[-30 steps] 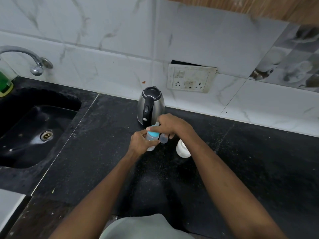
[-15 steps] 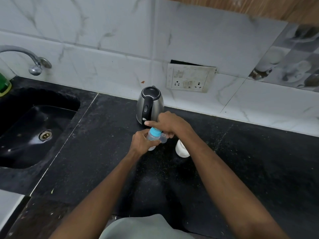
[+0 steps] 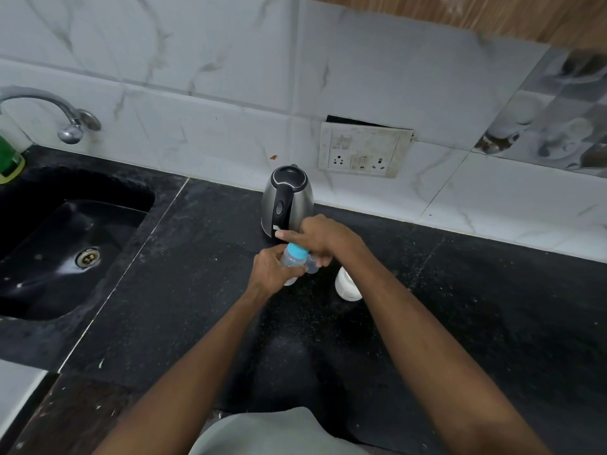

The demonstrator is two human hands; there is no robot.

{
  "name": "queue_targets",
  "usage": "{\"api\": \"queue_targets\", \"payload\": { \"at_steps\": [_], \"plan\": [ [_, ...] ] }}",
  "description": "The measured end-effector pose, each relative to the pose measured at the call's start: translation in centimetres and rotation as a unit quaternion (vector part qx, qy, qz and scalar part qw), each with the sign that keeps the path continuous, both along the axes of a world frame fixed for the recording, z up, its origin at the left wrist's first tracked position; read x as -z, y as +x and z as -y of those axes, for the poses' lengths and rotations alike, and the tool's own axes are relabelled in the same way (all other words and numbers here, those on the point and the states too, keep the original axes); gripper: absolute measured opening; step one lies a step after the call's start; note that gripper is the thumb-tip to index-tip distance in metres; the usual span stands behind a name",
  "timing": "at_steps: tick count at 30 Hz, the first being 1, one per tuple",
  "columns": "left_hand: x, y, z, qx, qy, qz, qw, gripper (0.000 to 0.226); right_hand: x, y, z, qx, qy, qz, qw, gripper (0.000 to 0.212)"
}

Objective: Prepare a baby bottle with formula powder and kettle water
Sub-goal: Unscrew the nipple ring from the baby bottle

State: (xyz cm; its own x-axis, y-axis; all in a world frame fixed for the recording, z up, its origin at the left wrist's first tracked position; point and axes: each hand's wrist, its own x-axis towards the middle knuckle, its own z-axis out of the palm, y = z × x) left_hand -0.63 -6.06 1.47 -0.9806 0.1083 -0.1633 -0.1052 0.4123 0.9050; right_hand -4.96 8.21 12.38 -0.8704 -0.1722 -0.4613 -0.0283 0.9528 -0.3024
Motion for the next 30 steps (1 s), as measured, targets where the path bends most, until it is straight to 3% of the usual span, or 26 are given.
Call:
{"api": "queue_targets", "payload": {
  "at_steps": [5,9,13,17,23,26,30],
  "plan": [
    [0.5,0.0,0.2,-0.009,0.0,0.009,1.0,0.04,0.4,-0.8,-0.3,-0.06,-0.037,0.017,0.997,0.036],
    [0.6,0.0,0.3,-0.016,0.0,0.008,1.0,0.041,-0.1,-0.9,-0.4,-0.055,-0.057,0.062,0.995,0.079],
    [0.5,-0.2,0.1,-0.019,-0.001,0.01,1.0,0.047,0.3,-0.8,-0.2,-0.022,-0.009,0.033,0.999,0.064],
    [0.8,-0.3,0.2,-0.017,-0.009,0.009,1.0,0.049,0.2,-1.4,-0.3,-0.039,-0.051,0.032,0.997,0.034],
    [1.7,0.3,1.5,-0.035,-0.018,0.033,0.999,0.057,-0.3,-2.1,-2.1,-0.012,-0.184,-0.007,0.983,0.043],
    [1.8,0.8,2.5,-0.052,-0.017,0.045,0.997,0.058,1.2,-2.5,-2.5,-0.004,-0.183,-0.04,0.982,0.049],
    [2.3,1.6,3.9,-0.082,-0.014,0.054,0.995,0.056,4.5,-2.7,-1.6,-0.019,-0.173,-0.017,0.985,0.061]
  ]
}}
